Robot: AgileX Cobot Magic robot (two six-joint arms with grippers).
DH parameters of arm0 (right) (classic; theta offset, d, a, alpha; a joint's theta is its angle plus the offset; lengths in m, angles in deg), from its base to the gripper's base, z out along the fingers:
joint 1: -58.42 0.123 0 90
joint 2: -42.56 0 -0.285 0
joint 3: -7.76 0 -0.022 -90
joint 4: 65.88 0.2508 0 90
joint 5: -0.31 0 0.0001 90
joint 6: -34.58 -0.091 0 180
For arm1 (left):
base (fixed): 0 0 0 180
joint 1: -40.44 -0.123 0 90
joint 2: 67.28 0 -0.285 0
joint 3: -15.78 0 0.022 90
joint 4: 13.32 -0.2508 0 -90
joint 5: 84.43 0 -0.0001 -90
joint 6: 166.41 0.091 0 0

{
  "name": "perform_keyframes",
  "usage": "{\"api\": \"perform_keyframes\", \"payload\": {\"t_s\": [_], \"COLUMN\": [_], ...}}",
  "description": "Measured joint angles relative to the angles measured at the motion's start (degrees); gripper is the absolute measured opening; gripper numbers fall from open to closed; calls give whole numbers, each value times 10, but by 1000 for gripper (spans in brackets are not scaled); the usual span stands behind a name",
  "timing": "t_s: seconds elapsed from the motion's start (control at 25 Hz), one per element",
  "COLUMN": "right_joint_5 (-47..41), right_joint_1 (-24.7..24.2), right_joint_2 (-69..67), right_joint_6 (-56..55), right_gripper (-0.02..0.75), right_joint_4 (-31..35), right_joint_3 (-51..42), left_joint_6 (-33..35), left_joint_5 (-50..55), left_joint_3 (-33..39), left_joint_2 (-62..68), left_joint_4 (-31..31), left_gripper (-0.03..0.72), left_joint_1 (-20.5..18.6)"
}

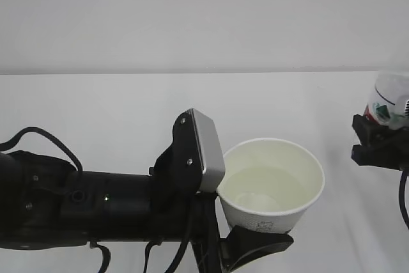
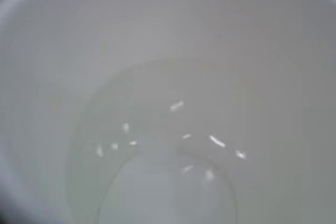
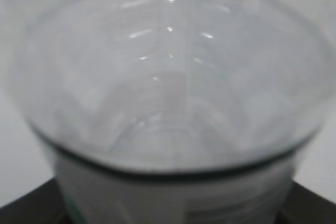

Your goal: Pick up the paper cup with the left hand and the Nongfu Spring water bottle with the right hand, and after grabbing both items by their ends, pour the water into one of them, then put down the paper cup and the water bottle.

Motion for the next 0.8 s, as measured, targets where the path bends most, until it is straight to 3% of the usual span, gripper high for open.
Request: {"api": "perform_keyframes", "payload": {"t_s": [0.44,0.8], "right_joint_5": [4,4], "right_joint_1": [0,0], "right_joint_2": [-50,-50], "right_joint_6": [0,0], "right_gripper": [449,449], "right_joint_4": [0,6], "right_joint_3": [51,53], "left_joint_6": [12,66], "left_joint_5": [12,13], "left_joint_3": [0,0], "left_joint_2": [0,0], "left_joint_4": [7,118], "left_gripper": [540,540], "left_joint_1": [0,0]}}
